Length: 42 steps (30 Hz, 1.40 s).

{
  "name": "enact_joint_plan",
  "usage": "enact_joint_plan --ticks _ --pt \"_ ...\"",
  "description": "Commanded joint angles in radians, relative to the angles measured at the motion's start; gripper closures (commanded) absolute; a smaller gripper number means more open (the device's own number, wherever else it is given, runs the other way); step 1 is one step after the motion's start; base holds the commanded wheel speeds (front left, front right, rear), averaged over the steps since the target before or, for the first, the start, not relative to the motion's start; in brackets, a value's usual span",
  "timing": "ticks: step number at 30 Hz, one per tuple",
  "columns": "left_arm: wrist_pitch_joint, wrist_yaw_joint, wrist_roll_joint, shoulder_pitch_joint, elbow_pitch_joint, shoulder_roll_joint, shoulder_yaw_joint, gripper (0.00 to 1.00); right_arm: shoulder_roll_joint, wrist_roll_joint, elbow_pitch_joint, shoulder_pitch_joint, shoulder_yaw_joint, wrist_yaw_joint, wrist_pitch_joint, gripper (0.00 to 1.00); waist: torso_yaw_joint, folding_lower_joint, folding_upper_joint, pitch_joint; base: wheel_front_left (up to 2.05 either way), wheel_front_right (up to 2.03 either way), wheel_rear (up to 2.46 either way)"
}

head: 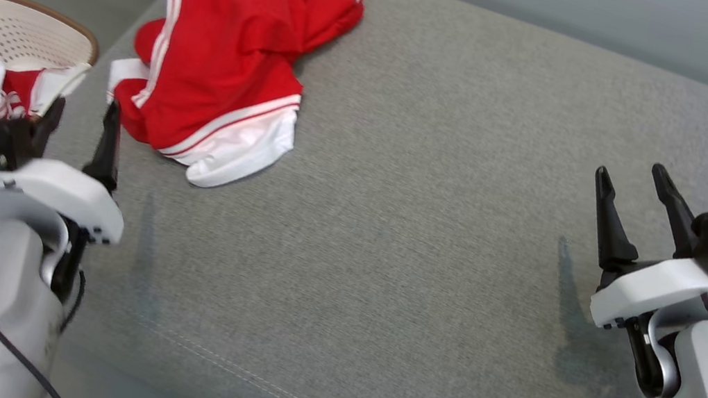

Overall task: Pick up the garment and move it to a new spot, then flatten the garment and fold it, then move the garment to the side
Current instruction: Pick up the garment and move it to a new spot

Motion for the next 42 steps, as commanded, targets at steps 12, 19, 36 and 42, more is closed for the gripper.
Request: enact_joint_plan --ticks 12,19,36,42 --pt "0.120 -0.007 -0.251 -0.318 0.109 0.201 -0.174 0.00 -0.014 0.019 -0.061 -0.120 0.079 0.000 -0.013 0.00 -0.172 0.0000 0.0000 0.205 0.00 0.00 0.00" --pt "0.198 -0.007 -0.366 -0.361 0.104 0.302 -0.273 0.00 -0.009 0.024 -0.092 -0.150 0.098 0.000 -0.013 0.00 -0.249 0.0000 0.0000 0.268 0.00 0.00 0.00" --pt "0.040 0.024 -0.383 -0.423 0.198 0.423 -0.292 1.00 -0.013 0.034 -0.150 -0.139 0.043 0.000 -0.013 0.00 -0.352 0.0000 0.0000 0.308 0.00 0.00 0.00" --pt "-0.007 0.049 -0.334 -0.422 0.074 0.408 -0.311 1.00 0.000 0.036 -0.147 -0.099 0.018 0.000 -0.013 0.00 -0.331 0.0000 0.0000 0.247 0.00 0.00 0.00"
